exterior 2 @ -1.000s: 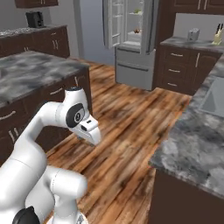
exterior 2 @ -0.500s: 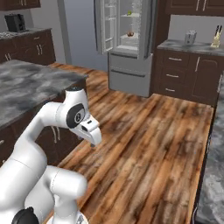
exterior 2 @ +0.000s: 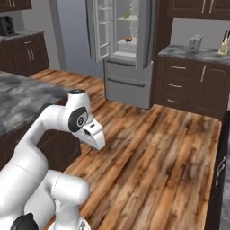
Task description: Gather the broccoli and squash from the fridge and place them on a tray on the dining counter. Then gather the chicken drumsticks from the fridge and place them on the other tray.
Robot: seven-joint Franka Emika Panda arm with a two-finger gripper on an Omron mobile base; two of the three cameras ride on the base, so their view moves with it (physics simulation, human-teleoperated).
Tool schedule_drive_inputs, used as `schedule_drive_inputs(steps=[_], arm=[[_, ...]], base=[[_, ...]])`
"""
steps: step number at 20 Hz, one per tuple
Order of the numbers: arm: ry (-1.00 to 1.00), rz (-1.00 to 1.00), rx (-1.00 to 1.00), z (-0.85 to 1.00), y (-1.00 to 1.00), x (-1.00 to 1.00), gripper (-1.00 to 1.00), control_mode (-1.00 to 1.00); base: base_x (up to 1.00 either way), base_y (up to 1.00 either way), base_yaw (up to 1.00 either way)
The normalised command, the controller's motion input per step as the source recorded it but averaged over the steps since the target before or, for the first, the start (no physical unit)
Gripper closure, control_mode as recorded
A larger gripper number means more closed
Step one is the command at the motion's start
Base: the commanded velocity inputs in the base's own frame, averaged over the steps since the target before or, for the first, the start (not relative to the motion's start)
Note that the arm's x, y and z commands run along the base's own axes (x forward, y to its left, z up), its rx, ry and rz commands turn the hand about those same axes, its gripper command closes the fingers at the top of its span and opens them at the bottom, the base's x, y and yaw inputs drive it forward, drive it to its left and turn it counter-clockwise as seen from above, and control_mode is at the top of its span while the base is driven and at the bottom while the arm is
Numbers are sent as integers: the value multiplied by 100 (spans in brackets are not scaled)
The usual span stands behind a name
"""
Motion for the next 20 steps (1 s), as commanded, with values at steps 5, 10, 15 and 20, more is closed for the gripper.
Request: schedule_drive_inputs(steps=[5, 10, 15, 20], arm=[[0, 0, 0, 0, 0, 0, -100, 100], [0, 0, 0, 0, 0, 0, -100, 100], [0, 0, 0, 0, 0, 0, -100, 100], [0, 0, 0, 0, 0, 0, -100, 100]], base=[[100, 0, 0], [100, 0, 0], [100, 10, 0], [100, 27, 0]])
